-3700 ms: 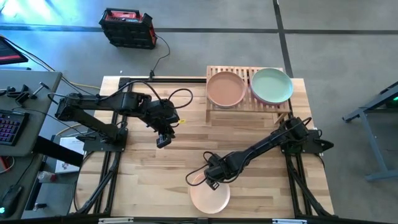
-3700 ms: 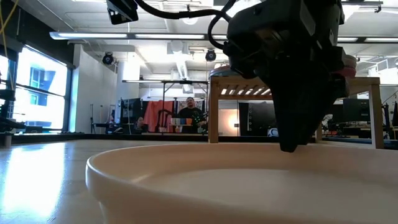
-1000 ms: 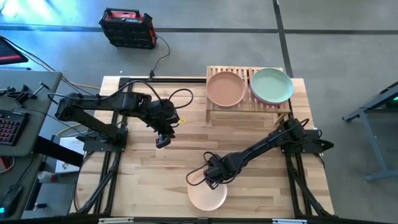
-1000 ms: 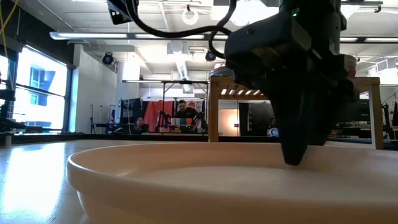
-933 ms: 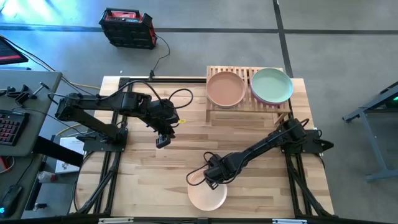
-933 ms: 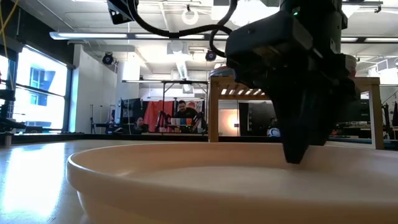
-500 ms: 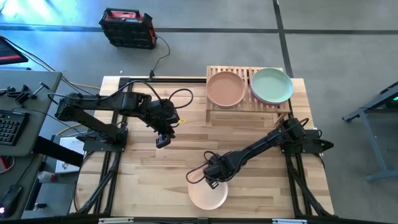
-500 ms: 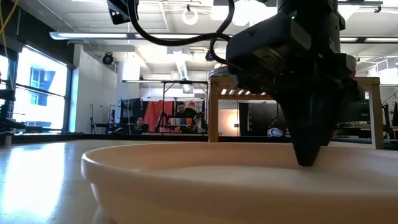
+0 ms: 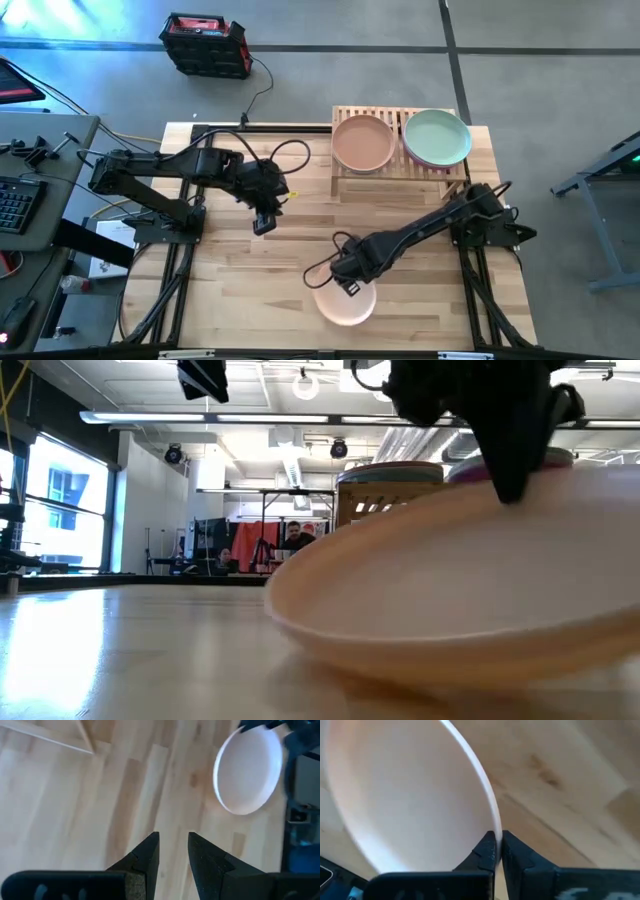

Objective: Place and stack plates onto a shelf
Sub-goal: Stack the light orange plate on top of the brown plate on the shelf

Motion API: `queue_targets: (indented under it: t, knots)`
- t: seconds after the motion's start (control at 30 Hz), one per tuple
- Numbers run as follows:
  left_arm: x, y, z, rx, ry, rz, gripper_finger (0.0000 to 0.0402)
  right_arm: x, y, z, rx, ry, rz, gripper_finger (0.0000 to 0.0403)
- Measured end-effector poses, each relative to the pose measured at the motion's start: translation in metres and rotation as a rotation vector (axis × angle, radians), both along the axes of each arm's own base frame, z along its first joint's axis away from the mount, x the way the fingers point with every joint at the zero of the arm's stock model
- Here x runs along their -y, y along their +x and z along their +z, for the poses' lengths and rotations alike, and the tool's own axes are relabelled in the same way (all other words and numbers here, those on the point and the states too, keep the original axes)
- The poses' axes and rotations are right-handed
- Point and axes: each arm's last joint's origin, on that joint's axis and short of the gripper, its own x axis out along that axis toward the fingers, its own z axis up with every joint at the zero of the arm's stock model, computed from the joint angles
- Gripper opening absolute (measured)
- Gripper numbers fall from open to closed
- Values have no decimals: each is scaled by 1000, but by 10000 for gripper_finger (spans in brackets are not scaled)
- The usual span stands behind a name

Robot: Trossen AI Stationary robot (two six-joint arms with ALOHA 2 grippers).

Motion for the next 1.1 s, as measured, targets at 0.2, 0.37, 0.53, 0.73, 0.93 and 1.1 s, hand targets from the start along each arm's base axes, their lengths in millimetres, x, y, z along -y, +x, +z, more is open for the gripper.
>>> queue_targets:
  t: [0.2,0.37,0.53,0.73,0.93,1.1]
  knots:
    - [-1,0,0,3,50,-14,90,19,-7,40,8,-52,2,0]
    - [-5,0,0,2,55,-3,90,45,-17,73,38,-88,11,0]
    - [-15,0,0,1,65,24,90,84,-33,104,92,-125,12,0]
    - [-29,-1,0,0,79,55,90,144,-60,143,211,-177,-2,0]
    - [-43,-2,0,-2,83,101,90,208,-95,170,303,-236,-71,0]
    - [-54,-4,0,-4,83,142,90,257,-119,180,377,-235,-121,0]
